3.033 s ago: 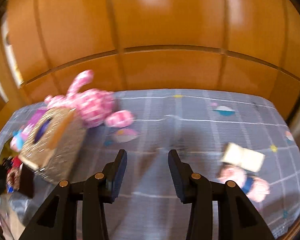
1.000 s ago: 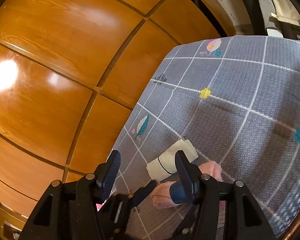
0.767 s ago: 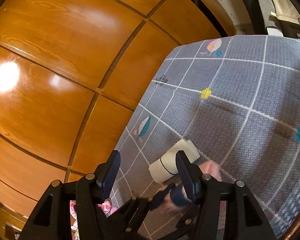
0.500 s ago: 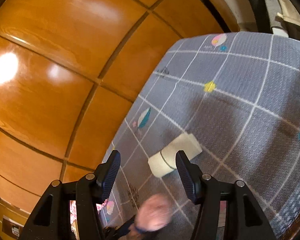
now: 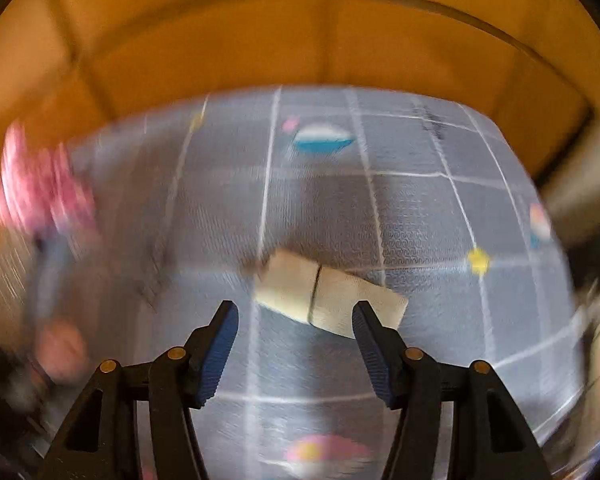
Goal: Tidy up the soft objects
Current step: 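Grasp the pink rolled towel with the left gripper and lift it, then grasp the beige rolled bandage with the right gripper while the left gripper holds the towel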
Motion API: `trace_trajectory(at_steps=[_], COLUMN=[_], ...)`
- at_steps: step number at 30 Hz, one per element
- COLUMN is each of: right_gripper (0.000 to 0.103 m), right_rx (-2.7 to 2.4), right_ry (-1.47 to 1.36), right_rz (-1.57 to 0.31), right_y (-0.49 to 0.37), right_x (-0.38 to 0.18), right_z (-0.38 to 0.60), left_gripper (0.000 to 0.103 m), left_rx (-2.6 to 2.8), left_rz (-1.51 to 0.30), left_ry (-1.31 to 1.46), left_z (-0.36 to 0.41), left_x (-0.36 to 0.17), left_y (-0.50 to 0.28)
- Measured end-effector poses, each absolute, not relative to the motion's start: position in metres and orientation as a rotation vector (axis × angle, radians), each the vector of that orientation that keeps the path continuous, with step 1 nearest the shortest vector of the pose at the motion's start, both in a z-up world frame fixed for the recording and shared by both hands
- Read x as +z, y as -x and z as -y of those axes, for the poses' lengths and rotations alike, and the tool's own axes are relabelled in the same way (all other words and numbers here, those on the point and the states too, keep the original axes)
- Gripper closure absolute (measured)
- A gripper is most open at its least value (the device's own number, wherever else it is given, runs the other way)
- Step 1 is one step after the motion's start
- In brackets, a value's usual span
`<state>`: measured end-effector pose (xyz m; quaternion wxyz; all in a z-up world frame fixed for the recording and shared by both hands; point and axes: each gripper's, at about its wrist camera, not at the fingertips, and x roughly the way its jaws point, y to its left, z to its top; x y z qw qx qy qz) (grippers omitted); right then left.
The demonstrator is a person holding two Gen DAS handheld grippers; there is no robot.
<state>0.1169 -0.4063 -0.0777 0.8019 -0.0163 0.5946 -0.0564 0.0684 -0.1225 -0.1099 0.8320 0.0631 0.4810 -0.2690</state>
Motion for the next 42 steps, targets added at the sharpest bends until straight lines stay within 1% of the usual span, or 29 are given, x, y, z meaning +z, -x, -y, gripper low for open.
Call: trace_trajectory(at_steps=[3,10,11,12,15,17,19,20,22,24,26,29,32,34,38,42], right_gripper=[0.043,0.041,0.046,0.063,0.075,0.075,0.075,0.075,0.075,0.075,0.075,0.074,0.074,0.074,0.077,0.077], right_rx=[-0.127,-0.153,-0.157,-0.165,-0.194,-0.196,-0.157,-0.121,-0.046,0.0,0.039,0.017,-0.008,-0.023,-0.05,-0.064], right_ry=[0.178,0.222,0.215,0.207,0.179,0.155,0.059,-0.008,-0.107,-0.2,-0.284,-0.325,-0.302,-0.305,-0.246,-0.187], right_rz=[-1.342,-1.388,-1.374,-1.352,-1.3,-1.279,-1.273,-1.278,-1.285,-1.292,-1.296,-1.292,-1.255,-1.272,-1.265,-1.264], right_y=[-0.128,-0.145,-0.144,-0.144,-0.142,-0.14,-0.139,-0.138,-0.135,-0.13,-0.129,-0.127,-0.127,-0.126,-0.129,-0.127], right_x=[-0.097,-0.127,-0.128,-0.124,-0.109,-0.099,-0.089,-0.086,-0.084,-0.087,-0.094,-0.11,-0.11,-0.117,-0.116,-0.114], right_z=[0.405,0.418,0.42,0.421,0.421,0.415,0.407,0.401,0.385,0.37,0.351,0.338,0.338,0.34,0.336,0.327], left_gripper=[0.051,0.05,0.049,0.05,0.05,0.05,0.051,0.055,0.057,0.06,0.061,0.062,0.062,0.062,0.062,0.062], left_rx=[-0.572,-0.575,-0.574,-0.572,-0.564,-0.556,-0.551,-0.555,-0.549,-0.543,-0.541,-0.535,-0.543,-0.548,-0.551,-0.535], left_rz=[-1.018,-1.036,-1.036,-1.037,-1.037,-1.033,-1.025,-1.019,-1.01,-1.0,-0.986,-0.964,-0.935,-0.916,-0.893,-0.863], left_ry=[-0.133,-0.139,-0.138,-0.135,-0.136,-0.137,-0.145,-0.152,-0.155,-0.154,-0.152,-0.149,-0.132,-0.131,-0.13,-0.141], left_z=[0.128,0.134,0.134,0.134,0.135,0.136,0.138,0.139,0.138,0.136,0.133,0.128,0.124,0.124,0.123,0.121], left_x=[-0.114,-0.121,-0.122,-0.122,-0.123,-0.124,-0.125,-0.124,-0.123,-0.12,-0.115,-0.107,-0.097,-0.09,-0.078,-0.066], left_y=[-0.073,-0.079,-0.079,-0.079,-0.08,-0.08,-0.078,-0.077,-0.075,-0.071,-0.066,-0.059,-0.052,-0.046,-0.039,-0.03])
